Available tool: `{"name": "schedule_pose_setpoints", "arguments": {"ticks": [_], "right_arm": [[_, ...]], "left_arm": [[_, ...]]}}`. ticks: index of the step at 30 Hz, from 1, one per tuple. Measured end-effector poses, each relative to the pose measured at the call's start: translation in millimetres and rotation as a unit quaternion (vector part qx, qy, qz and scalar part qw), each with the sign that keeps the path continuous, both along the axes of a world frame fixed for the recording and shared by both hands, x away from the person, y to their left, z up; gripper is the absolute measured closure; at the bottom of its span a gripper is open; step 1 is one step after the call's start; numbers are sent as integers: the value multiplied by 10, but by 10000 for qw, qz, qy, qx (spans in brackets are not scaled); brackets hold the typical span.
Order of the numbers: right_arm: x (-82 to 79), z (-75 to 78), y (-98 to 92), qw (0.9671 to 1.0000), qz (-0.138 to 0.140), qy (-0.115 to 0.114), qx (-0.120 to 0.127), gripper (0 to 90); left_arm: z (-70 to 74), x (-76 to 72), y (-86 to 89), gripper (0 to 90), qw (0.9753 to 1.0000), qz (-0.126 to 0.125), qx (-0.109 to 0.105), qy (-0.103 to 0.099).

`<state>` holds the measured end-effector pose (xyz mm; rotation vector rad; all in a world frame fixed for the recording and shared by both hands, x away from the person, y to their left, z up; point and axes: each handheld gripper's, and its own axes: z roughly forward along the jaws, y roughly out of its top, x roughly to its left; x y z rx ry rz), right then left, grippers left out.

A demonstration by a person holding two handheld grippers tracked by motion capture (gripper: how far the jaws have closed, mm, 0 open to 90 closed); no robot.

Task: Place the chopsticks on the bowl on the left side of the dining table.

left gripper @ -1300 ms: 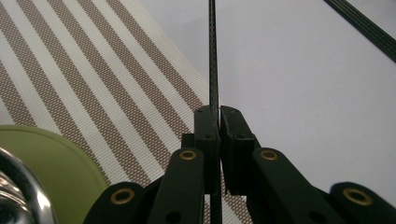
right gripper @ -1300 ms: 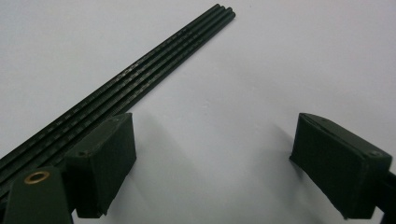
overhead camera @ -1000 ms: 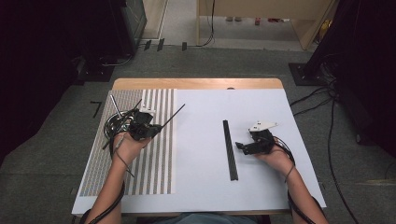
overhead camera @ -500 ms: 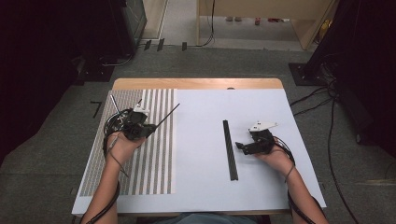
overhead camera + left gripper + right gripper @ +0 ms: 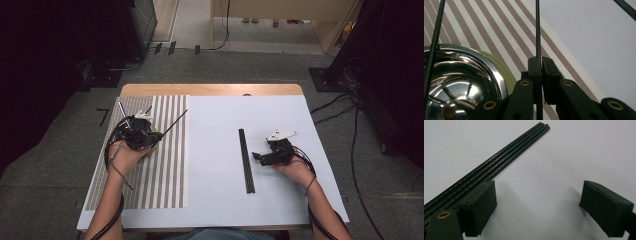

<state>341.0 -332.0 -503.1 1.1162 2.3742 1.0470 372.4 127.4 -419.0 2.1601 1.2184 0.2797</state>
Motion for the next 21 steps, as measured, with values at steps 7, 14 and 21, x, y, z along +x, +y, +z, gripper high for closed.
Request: {"name": "schedule_pose_setpoints", "arguments": {"ticks": [7,14,21], "right_arm": [[0,0,0,10000,3,-2,0,133],[0,0,0,10000,0,0,0,133],[0,0,0,10000,2,-2,0,133]], "left_arm": [[37,-9,47,877,10000,17,-8,9],[71,-23,183,877,9998,207,-42,-1],[70,-24,263,877,9996,297,-33,6]]}}
